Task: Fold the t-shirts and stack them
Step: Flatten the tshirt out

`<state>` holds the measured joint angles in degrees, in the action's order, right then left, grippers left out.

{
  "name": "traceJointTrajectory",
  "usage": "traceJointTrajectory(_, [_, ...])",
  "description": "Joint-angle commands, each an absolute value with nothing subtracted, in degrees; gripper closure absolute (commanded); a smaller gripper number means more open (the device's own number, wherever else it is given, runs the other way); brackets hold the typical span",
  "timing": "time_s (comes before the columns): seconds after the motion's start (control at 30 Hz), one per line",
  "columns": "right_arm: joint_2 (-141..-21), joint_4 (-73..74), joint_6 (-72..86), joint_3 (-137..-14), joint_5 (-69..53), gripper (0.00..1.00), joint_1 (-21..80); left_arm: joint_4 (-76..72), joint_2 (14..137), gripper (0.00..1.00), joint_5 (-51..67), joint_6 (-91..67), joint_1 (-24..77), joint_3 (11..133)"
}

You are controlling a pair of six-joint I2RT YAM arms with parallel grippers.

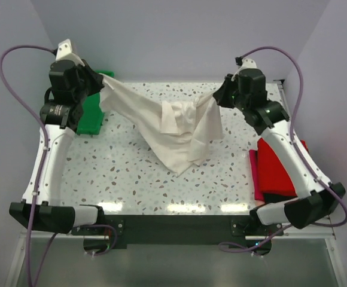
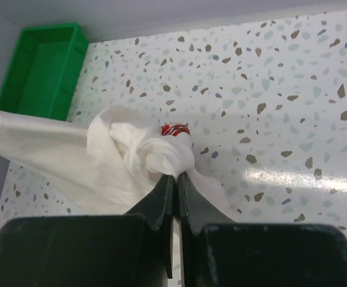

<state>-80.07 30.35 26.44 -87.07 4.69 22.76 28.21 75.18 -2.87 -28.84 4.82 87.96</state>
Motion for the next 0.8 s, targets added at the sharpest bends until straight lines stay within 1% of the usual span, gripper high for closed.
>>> traceJointTrajectory(0.0, [-71.81, 33.31, 21.01, -92.9, 3.34, 1.0, 22.68, 27.95, 69.35, 1.0, -6.5, -24.7, 4.13, 96.23])
traceJointTrajectory(0.03, [-69.02, 33.48, 19.96, -93.42, 3.51, 1.0, 22.76, 28.3, 67.78, 1.0, -7.9, -24.44, 4.13, 97.2])
traceJointTrajectory(0.13, [-65.93, 35.33, 18.29, -96.06, 4.74, 1.0, 22.68, 29.18, 65.23, 1.0, -8.18, -23.91, 4.13, 100.89])
traceJointTrajectory(0.23, [-64.08, 36.82, 16.71, -99.13, 8.69, 1.0, 22.68, 28.92, 62.77, 1.0, -4.67, -23.64, 4.13, 102.74])
traceJointTrajectory(0.27, [-63.9, 36.91, 16.26, -99.66, 11.92, 1.0, 22.68, 28.92, 62.32, 1.0, -4.22, -23.64, 4.13, 103.27])
traceJointTrajectory(0.37, [-64.6, 37.35, 14.68, -100.8, 18.78, 1.0, 22.68, 28.74, 59.77, 1.0, -2.73, -23.47, 4.13, 103.27])
traceJointTrajectory(0.43, [-66.7, 37.18, 12.67, -101.69, 24.94, 1.0, 22.59, 28.3, 58.63, 1.0, -1.15, -23.29, 4.13, 103.36])
traceJointTrajectory(0.5, [-70.03, 35.26, 11.34, -103.27, 28.2, 1.0, 22.33, 28.3, 58.54, 1.0, -0.36, -23.38, 4.13, 104.06])
traceJointTrajectory(0.57, [-72.76, 33.32, 10.02, -104.84, 27.17, 1.0, 21.54, 27.95, 59.41, 1.0, 3.15, -23.64, 4.13, 103.54])
traceJointTrajectory(0.63, [-78.47, 29.81, 9.06, -106.34, 21.64, 1.0, 21.1, 27.95, 61.17, 1.0, 4.21, -24.26, 4.13, 102.05])
traceJointTrajectory(0.7, [-83.73, 27.34, 8.96, -108.01, 17.42, 1.0, 21.09, 27.43, 62.57, 1.0, 3.78, -24.87, 4.13, 97.31])
traceJointTrajectory(0.73, [-90.11, 27.25, 9.05, -111.24, 13.75, 1.0, 20.92, 27.16, 63.88, 1.0, 3.69, -25.57, 4.13, 95.47])
traceJointTrajectory(0.77, [-93.57, 27.42, 9.05, -113.18, 12.32, 1.0, 21.0, 26.64, 64.68, 1.0, 3.69, -25.84, 4.13, 91.88])
